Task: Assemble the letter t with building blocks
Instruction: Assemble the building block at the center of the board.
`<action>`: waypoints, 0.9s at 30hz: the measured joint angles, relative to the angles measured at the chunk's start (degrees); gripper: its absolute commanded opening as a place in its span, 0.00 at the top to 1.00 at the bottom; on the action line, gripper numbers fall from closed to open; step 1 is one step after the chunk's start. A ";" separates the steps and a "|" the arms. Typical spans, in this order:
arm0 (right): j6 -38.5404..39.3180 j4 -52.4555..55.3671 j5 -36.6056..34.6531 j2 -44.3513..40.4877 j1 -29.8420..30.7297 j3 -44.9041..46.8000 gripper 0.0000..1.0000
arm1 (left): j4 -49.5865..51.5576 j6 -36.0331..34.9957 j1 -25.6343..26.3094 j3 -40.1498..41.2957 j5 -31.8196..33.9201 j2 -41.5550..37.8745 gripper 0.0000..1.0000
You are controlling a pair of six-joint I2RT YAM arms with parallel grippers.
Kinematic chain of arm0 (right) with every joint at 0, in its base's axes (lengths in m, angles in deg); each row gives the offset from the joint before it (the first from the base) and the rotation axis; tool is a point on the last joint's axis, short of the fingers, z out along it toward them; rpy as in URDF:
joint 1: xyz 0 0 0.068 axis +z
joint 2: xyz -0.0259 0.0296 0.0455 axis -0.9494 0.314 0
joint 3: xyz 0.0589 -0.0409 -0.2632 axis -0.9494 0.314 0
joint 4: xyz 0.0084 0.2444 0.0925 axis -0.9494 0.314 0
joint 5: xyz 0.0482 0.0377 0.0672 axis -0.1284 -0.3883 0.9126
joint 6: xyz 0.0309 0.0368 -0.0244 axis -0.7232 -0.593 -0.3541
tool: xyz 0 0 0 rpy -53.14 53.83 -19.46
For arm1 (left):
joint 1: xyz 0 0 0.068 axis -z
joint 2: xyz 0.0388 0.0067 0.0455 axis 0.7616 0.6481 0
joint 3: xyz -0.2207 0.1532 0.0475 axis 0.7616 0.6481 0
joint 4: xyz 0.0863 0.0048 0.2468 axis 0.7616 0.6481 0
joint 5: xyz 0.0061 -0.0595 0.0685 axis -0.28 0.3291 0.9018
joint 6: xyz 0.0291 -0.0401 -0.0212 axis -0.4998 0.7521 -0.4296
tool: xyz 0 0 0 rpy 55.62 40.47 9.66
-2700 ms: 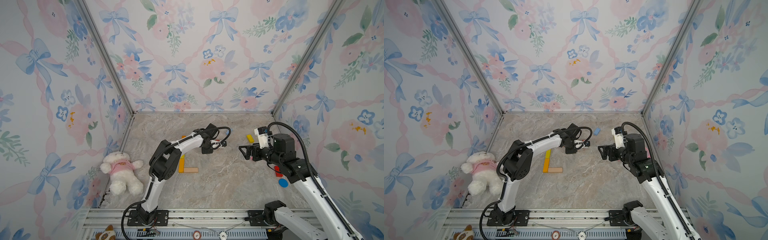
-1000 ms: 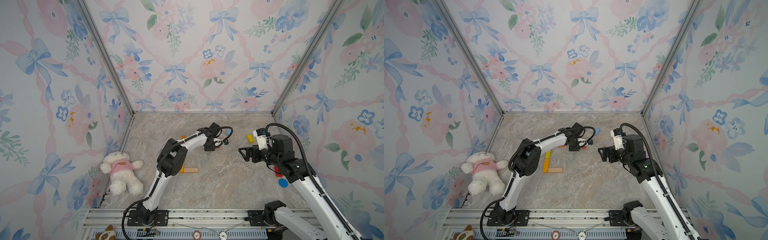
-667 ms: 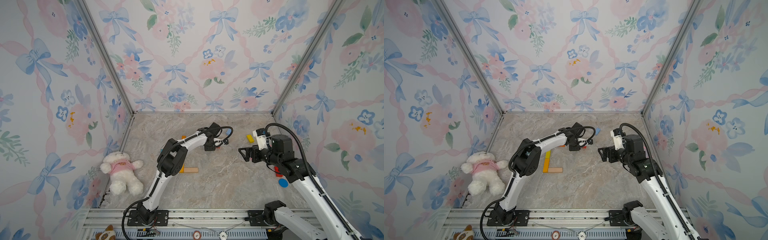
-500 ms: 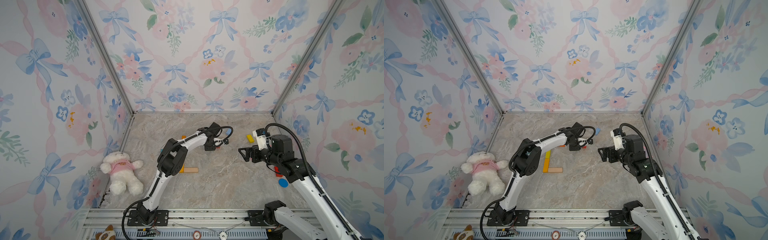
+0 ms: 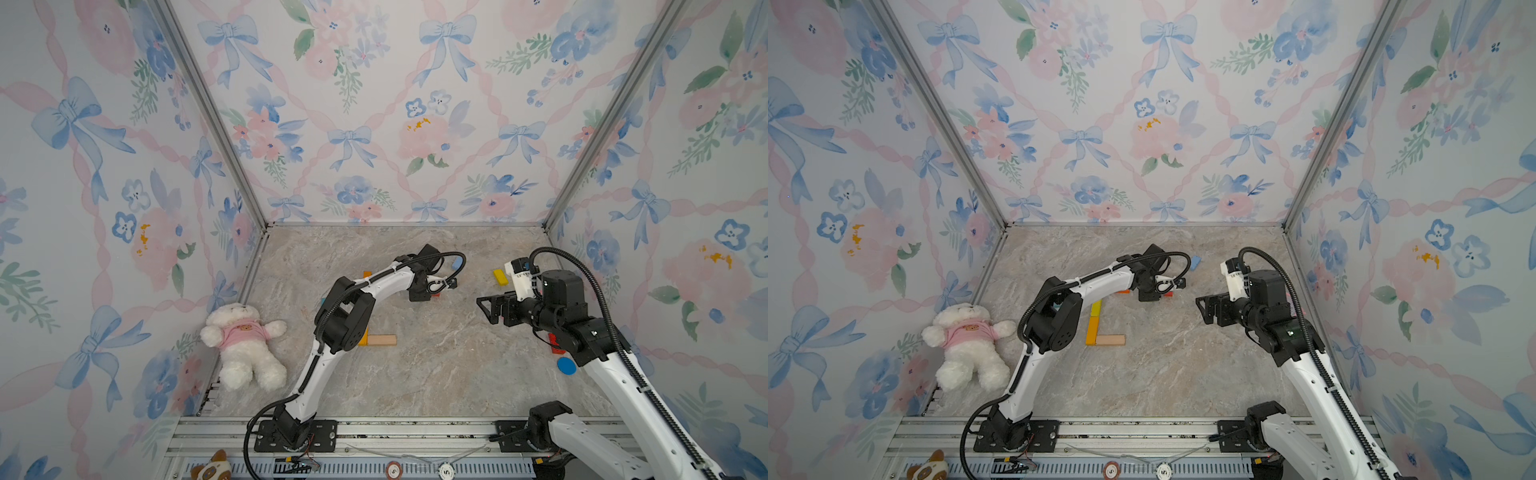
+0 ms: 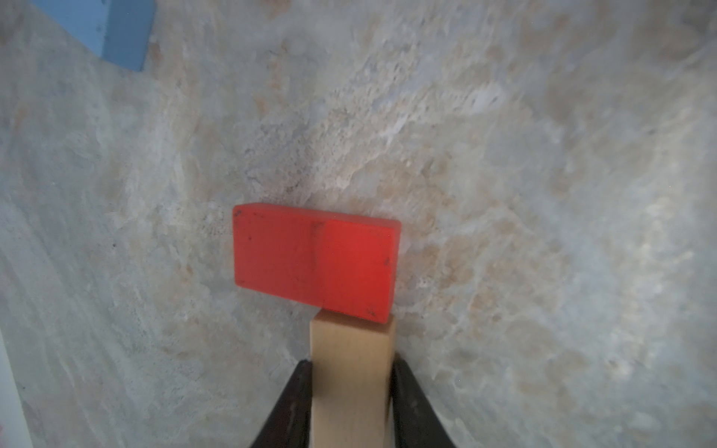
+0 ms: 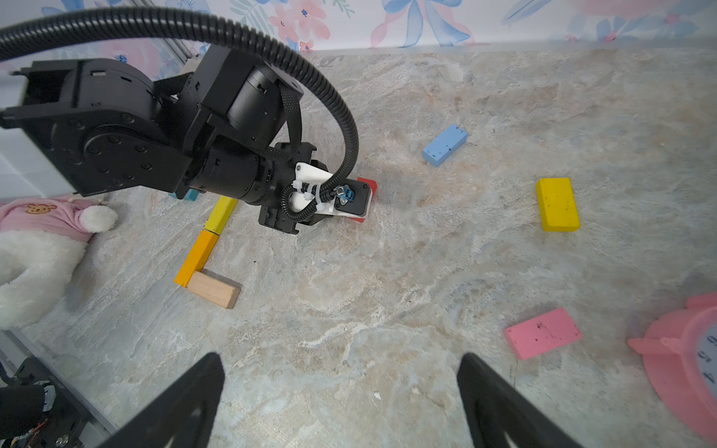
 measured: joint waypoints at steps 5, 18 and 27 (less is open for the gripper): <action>0.02 -0.02 0.00 0.00 0.00 0.07 0.04 | -0.15 -0.24 -0.02 0.00 -0.28 0.00 0.68; 0.00 -0.02 -0.17 0.00 0.00 0.07 0.04 | -0.59 -1.09 -0.04 0.00 -1.09 0.00 0.68; 0.00 -0.02 -0.17 0.00 0.00 0.07 0.04 | -0.92 -1.29 -0.04 0.00 -0.94 0.17 0.58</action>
